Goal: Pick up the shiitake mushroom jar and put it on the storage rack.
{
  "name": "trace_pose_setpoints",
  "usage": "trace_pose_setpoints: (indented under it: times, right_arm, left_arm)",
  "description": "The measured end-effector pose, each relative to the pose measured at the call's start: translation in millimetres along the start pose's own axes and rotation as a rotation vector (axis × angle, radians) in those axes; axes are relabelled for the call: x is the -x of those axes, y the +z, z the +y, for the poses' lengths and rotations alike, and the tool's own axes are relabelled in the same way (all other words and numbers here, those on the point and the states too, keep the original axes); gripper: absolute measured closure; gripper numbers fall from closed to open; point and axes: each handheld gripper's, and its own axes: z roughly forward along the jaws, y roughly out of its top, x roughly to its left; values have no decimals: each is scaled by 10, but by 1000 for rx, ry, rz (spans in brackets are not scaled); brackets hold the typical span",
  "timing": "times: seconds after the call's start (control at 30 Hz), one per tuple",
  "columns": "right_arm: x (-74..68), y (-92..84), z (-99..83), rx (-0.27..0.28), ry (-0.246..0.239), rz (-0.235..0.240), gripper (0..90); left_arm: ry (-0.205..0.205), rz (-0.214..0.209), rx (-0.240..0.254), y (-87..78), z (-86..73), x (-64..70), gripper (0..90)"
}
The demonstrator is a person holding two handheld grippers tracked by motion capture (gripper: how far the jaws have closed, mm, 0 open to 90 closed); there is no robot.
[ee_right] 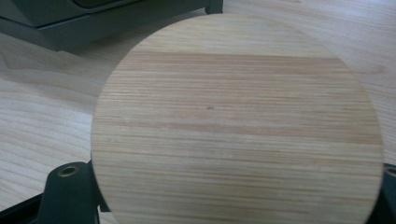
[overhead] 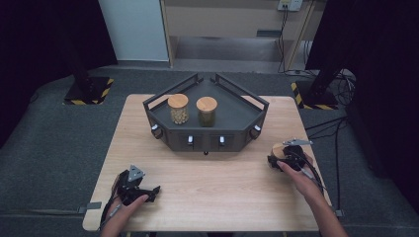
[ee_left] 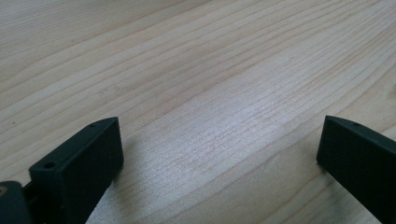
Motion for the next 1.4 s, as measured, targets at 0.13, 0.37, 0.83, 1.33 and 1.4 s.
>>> trace_pose_setpoints:
  times: [0.13, 0.37, 0.83, 1.33, 1.4]
  right_arm:
    - [-37, -15, 31, -7, 1, -18, 255]
    - [-79, -169, 68, 32, -12, -20, 255]
    - [-127, -502, 172, 24, -74, 3, 255]
    - [-174, -802, 358, 26, -109, 13, 255]
    - [-193, -831, 397, 30, -116, 15, 255]
  left_arm:
    - [0, 0, 0, 0, 0, 0, 0]
    - [0, 0, 0, 0, 0, 0, 0]
    - [0, 0, -1, 0, 1, -1, 0]
    - [0, 0, -1, 0, 1, -1, 0]
    - [0, 0, 0, 0, 0, 0, 0]
